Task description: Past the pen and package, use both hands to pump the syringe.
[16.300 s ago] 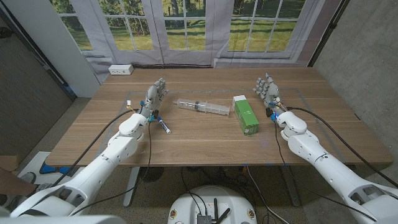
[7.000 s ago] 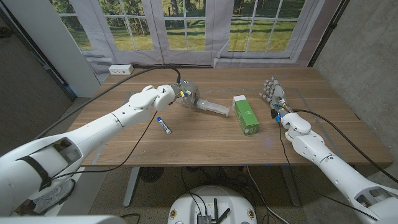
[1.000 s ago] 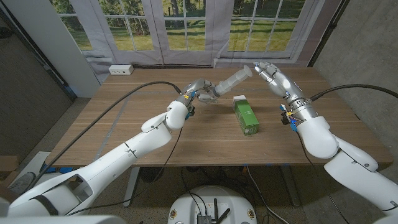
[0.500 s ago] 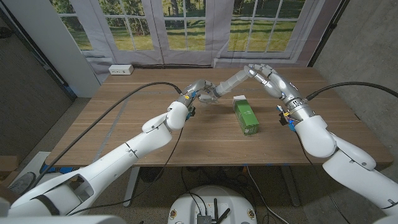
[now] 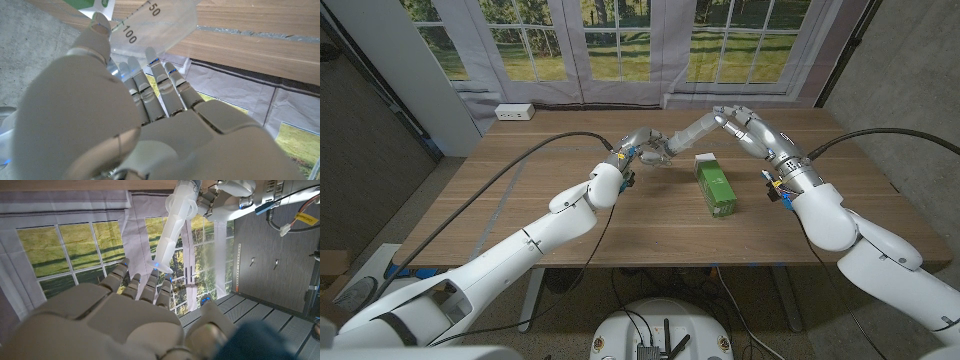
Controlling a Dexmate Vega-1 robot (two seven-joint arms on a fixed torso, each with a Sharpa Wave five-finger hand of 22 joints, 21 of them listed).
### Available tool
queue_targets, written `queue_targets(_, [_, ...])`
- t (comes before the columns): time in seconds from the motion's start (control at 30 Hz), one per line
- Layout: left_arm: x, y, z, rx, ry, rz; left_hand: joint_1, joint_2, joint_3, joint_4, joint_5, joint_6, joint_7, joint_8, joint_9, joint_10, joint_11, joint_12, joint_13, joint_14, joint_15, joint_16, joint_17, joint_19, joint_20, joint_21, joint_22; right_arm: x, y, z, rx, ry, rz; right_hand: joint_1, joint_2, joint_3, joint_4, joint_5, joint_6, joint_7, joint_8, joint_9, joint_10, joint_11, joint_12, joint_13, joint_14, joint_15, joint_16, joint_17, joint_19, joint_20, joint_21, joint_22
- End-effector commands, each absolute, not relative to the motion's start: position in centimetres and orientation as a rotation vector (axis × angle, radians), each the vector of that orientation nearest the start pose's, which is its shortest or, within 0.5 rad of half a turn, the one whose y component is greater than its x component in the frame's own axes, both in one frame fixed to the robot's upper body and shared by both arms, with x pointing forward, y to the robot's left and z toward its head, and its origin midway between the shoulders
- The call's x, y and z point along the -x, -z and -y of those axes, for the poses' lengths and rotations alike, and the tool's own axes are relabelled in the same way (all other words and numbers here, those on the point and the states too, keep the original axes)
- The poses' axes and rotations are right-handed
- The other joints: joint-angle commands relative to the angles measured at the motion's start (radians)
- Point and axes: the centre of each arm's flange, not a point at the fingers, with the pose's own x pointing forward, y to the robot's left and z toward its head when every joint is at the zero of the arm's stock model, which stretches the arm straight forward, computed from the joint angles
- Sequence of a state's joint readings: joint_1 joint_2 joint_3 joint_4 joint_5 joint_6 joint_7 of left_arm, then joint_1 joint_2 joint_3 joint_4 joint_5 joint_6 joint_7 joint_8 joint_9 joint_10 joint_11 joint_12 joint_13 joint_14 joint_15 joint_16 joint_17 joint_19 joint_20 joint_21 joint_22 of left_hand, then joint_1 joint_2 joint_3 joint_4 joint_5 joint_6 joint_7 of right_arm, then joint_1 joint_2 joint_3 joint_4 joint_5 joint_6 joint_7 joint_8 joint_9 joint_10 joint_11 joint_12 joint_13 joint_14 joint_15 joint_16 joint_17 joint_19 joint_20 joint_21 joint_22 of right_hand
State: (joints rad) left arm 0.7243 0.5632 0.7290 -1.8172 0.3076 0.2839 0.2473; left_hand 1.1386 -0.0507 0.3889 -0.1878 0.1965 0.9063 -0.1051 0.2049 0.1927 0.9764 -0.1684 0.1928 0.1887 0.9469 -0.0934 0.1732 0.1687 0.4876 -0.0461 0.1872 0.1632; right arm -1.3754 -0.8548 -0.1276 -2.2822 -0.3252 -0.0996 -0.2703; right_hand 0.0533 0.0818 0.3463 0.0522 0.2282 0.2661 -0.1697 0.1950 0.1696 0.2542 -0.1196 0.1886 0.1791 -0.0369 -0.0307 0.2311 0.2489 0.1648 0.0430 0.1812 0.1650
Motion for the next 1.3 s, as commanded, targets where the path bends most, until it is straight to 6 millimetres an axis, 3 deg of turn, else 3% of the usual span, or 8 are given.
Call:
queue_targets(0.03, [-57.9,-3.1,-10.1,-0.958,0.045,0.778,-0.020,0.132,0.026,0.017,0.005,0.074,0.010,0.005,0.004,0.035,-0.039,0.003,0.005,0.037,-0.145,0.005,0.003,0.001,-0.145,-0.003,0.002,-43.9,-1.4,23.3,1.036,0.065,0.904,0.002,0.013,-0.001,-0.007,-0.006,0.002,0.000,-0.001,0.006,0.011,-0.001,0.008,0.003,0.000,-0.011,0.006,0.001,-0.008,0.001,0.007,0.006])
queue_targets(0.47, [-58.1,-3.1,-10.1,-0.954,0.049,0.780,-0.021,0.132,0.030,0.016,0.005,0.074,0.011,0.004,0.004,0.035,-0.039,0.004,0.005,0.037,-0.147,0.006,0.003,-0.001,-0.145,-0.003,0.002,-44.1,-1.7,22.9,1.052,0.052,0.916,0.000,0.014,-0.003,-0.012,-0.009,0.035,0.024,0.007,0.007,0.038,0.008,0.012,0.004,0.002,-0.013,0.010,0.003,-0.006,0.000,0.009,0.006])
queue_targets(1.3, [-58.0,-3.1,-9.9,-0.947,0.048,0.787,-0.023,0.131,0.035,0.015,0.005,0.076,0.010,0.005,0.005,0.039,-0.039,0.006,0.006,0.036,-0.146,0.006,0.003,-0.002,-0.145,-0.003,0.002,-44.8,-1.7,21.6,1.071,-0.004,0.919,-0.003,0.018,-0.006,-0.017,-0.011,0.069,0.032,0.011,0.008,0.067,0.011,0.014,0.005,0.008,-0.012,0.017,0.004,-0.007,-0.001,0.009,0.006])
